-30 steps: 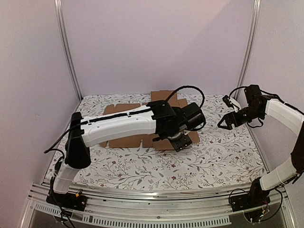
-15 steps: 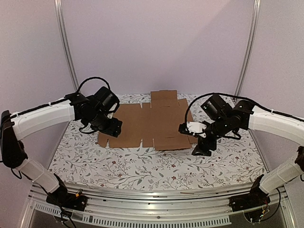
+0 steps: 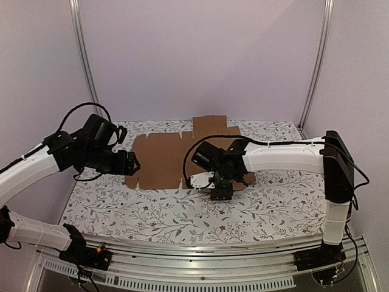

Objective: Fold the paper box

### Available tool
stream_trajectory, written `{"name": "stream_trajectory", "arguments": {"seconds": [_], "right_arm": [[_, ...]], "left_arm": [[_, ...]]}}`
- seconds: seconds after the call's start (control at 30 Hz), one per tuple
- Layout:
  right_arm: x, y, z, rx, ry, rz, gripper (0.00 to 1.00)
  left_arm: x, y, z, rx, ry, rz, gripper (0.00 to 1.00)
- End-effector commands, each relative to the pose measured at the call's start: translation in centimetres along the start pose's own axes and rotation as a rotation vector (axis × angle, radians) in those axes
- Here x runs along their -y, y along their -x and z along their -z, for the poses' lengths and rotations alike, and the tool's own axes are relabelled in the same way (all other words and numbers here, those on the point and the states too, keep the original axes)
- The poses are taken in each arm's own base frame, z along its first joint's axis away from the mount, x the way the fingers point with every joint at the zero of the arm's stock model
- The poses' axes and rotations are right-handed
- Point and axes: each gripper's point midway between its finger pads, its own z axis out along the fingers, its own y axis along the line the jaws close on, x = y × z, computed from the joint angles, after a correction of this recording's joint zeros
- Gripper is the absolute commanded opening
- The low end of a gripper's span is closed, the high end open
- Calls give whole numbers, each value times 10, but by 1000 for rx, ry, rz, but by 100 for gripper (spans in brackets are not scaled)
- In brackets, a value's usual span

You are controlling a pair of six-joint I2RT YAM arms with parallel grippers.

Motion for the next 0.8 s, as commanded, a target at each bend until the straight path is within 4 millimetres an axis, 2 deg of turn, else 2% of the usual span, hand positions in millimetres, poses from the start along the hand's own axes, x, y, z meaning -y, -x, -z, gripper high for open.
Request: {"name": "stream_trajectory", "arguments": {"seconds": [0.0,0.17,0.27,0.4,0.5,0.53,0.63,0.73,0.77], "right_arm": [[11,29,-9,-11,-93,35,71],[5,41,-39,-65,-113,75,62],[4,42,-48,-78,-112,75,53],[5,44,-49,-79,-119,85,34],[-2,45,-45,-65,-94,112,6],[-6,45,-41,-58,-81,129,1],[-29,41,-29,-33,-40,213,0],[-73,29,-16,17,55,394,0],[-86,22,-4,45,82,469,0]], "left_arm": [[-7,0,5,17,-1,36,78],[-9,1,14,39,-7,37,78],[-11,1,18,55,-10,36,78],[-10,3,20,59,-15,25,78],[-8,5,20,56,-23,22,78],[-7,6,20,58,-25,22,78],[-6,8,20,61,-27,16,78],[-6,11,20,66,-23,5,78],[-6,11,19,65,-23,1,78]]}}
